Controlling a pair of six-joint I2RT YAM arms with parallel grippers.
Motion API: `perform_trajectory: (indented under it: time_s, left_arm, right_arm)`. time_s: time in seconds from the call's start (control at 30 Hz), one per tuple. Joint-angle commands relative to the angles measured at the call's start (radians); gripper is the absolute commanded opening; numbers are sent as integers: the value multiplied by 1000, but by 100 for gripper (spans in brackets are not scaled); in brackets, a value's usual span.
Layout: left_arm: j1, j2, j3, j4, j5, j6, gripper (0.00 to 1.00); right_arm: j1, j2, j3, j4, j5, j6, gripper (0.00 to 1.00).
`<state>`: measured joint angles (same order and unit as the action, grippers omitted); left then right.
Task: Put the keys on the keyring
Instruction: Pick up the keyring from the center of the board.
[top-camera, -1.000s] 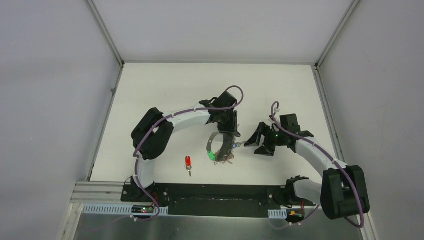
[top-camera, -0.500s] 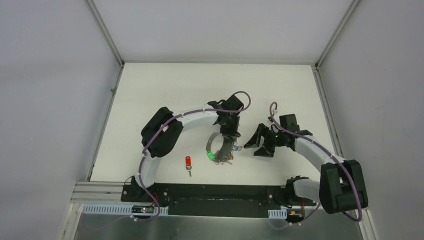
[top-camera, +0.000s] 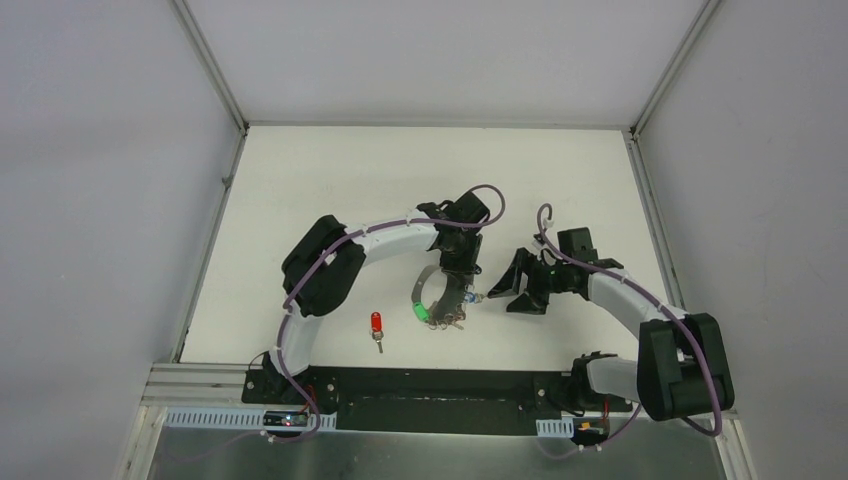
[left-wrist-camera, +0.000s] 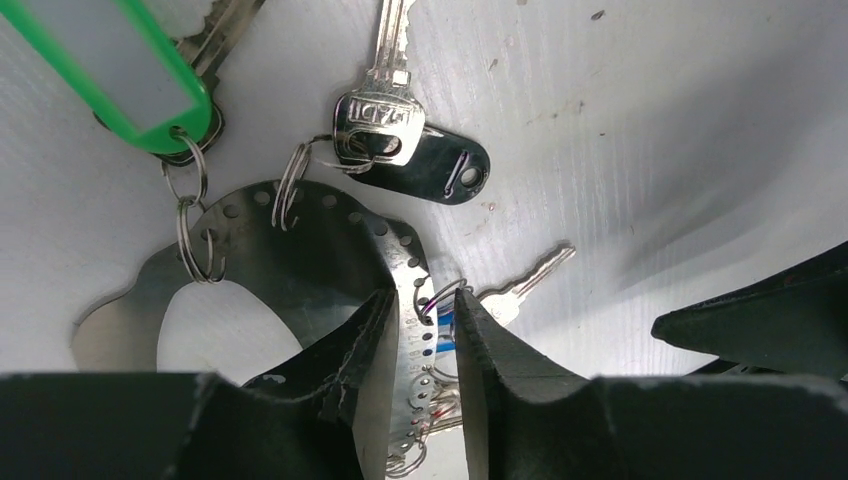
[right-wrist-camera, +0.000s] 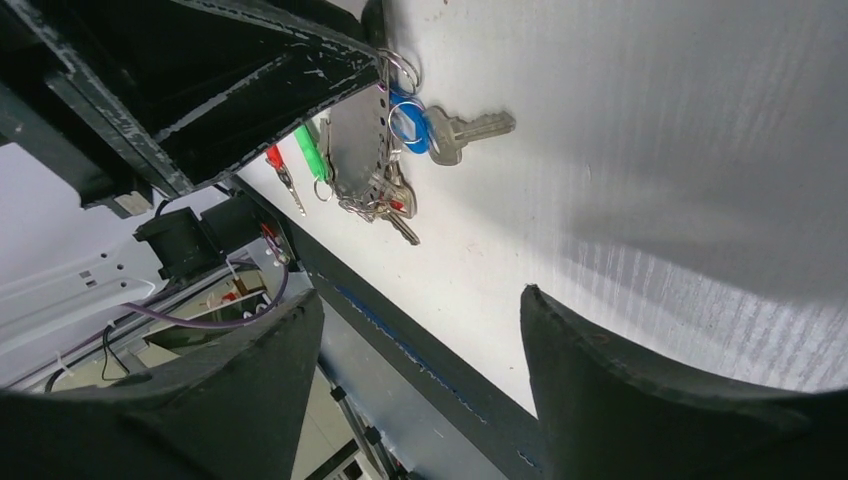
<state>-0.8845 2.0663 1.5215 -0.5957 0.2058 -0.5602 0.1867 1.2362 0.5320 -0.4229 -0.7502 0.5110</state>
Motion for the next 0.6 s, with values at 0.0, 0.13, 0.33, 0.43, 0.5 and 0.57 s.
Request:
perform_trajectory:
  time_s: [0.0, 0.13, 0.33, 0.43, 0.5, 0.57]
  left_arm:
    - [-8, -93, -13, 6, -37, 13, 28]
    - [-4, -157, -104, 105, -22, -40, 29]
    - [27, -276, -281, 307, 36, -132, 31]
    - [41, -345, -386, 437, 52, -172, 32]
    - [49, -378, -446, 516, 60, -188, 32]
    - [51, -390, -479, 567, 76, -181, 33]
  right_arm:
    - [-6, 51, 53, 38, -55, -38, 70]
    - [-6, 149, 110, 72, -84, -52, 58]
    - [-5, 282, 199, 131, -94, -52, 49]
    - [-2, 360, 236, 164, -108, -50, 45]
    - [8, 411, 257, 181, -125, -48, 42]
    - [25, 461, 279, 190, -142, -49, 38]
